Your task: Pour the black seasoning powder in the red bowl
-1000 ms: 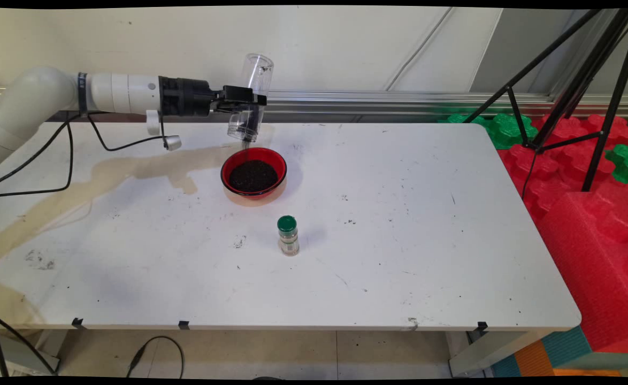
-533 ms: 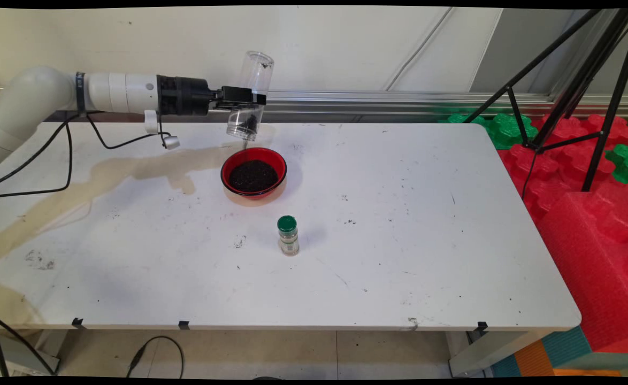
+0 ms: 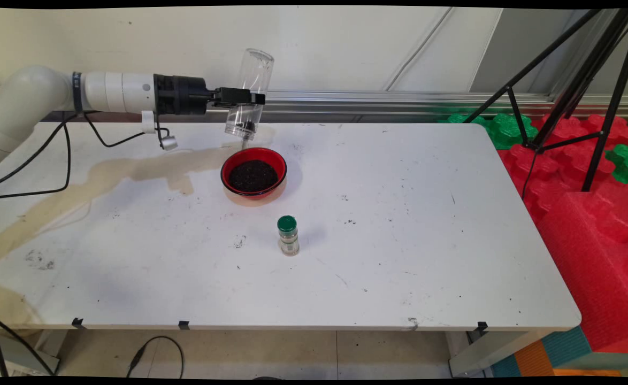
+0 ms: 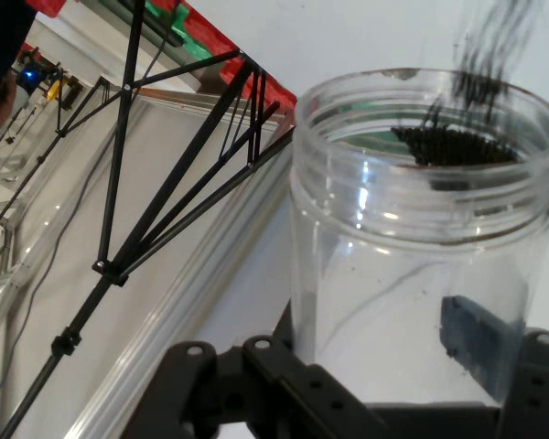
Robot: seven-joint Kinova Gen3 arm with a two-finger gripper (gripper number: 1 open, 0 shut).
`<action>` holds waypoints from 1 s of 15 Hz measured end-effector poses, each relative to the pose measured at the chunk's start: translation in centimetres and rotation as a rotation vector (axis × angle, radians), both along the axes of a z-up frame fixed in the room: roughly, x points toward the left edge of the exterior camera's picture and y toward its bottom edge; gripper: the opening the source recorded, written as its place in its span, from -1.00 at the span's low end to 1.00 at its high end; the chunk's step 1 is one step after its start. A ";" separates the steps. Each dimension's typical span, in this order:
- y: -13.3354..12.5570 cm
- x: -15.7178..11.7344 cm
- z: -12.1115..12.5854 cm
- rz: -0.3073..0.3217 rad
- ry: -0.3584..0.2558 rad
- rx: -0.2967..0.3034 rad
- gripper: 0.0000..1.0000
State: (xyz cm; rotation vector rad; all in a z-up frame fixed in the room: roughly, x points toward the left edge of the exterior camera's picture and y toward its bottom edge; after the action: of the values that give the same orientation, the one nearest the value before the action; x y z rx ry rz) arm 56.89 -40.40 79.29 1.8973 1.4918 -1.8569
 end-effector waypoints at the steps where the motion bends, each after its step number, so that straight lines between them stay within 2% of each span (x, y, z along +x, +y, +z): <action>1: 0.1 0.0 0.0 -0.004 -0.004 -0.007 -1.00; 15: 0.9 0.1 0.7 -0.044 -0.055 -0.099 -1.00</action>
State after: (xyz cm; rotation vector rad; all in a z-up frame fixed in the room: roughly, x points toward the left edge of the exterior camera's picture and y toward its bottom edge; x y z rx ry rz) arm 56.96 -39.55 79.98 1.9344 1.3264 -1.8446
